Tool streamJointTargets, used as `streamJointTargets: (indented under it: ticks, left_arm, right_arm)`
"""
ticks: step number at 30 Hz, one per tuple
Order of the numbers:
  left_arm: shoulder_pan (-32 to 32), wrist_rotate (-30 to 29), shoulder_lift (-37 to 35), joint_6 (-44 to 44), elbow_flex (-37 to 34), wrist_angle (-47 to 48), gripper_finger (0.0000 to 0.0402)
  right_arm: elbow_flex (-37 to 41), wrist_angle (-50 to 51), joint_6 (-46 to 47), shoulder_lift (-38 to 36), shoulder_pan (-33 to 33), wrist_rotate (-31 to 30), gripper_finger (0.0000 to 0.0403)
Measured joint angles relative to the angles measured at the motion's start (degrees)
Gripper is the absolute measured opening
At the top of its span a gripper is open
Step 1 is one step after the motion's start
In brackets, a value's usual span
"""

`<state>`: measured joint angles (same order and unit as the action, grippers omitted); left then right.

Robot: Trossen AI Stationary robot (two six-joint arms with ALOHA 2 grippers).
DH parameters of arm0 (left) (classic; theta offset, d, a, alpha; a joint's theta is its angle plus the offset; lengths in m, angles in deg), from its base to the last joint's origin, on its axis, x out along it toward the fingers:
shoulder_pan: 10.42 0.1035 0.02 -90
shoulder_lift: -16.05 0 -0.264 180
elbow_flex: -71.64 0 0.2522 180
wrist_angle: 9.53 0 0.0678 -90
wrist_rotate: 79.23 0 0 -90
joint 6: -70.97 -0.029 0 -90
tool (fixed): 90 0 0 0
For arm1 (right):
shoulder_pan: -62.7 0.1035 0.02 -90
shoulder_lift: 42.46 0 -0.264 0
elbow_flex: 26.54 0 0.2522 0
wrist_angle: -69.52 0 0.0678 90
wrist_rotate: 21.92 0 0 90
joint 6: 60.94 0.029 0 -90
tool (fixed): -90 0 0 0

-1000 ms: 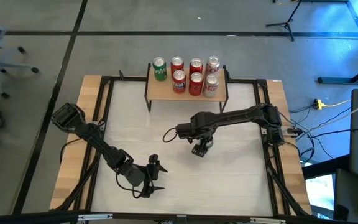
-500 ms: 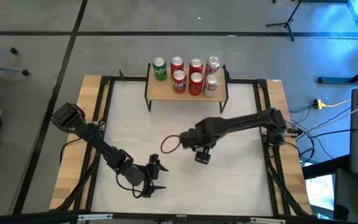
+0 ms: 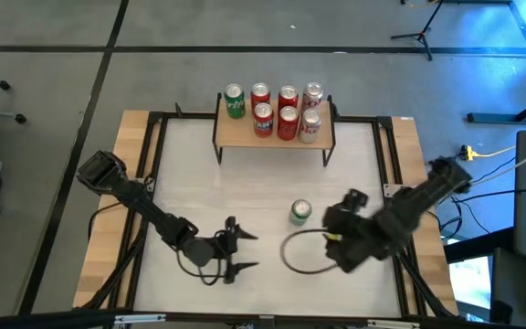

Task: Place canned beverage on shelf
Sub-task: Put the green soda can on the shelf

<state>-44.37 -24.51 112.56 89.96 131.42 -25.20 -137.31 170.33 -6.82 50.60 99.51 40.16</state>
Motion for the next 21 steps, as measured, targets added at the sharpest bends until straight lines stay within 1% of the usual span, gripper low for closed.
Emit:
streamJointTargets:
  ticks: [6,9,12,16,18,21]
  left_arm:
    - [4.05,-0.29,6.10,0.00,6.75,0.21,0.0339]
    - [6.29,-0.01,10.21,-0.02,11.20,0.59,0.0339]
    - [8.64,-0.21,13.24,0.46,16.10,2.31,0.0339]
    - [11.72,-3.20,15.67,2.50,23.38,9.87,0.0339]
    - [13.16,-4.78,16.59,3.88,27.69,16.61,0.0339]
    - [14.69,-5.23,17.65,7.34,34.16,28.88,0.0339]
  right_arm:
    - [12.99,-0.45,13.55,-8.81,9.05,-10.47,0.0397]
    - [18.73,-0.50,19.65,-11.80,12.88,-17.19,0.0397]
    - [23.75,-0.43,23.87,-13.60,16.39,-24.52,0.0397]
    - [28.93,-0.34,28.89,-15.06,19.02,-32.77,0.0397]
    - [30.87,-0.42,30.81,-15.09,19.55,-36.17,0.0397]
    - [33.21,-0.95,33.07,-15.13,19.46,-40.78,0.0397]
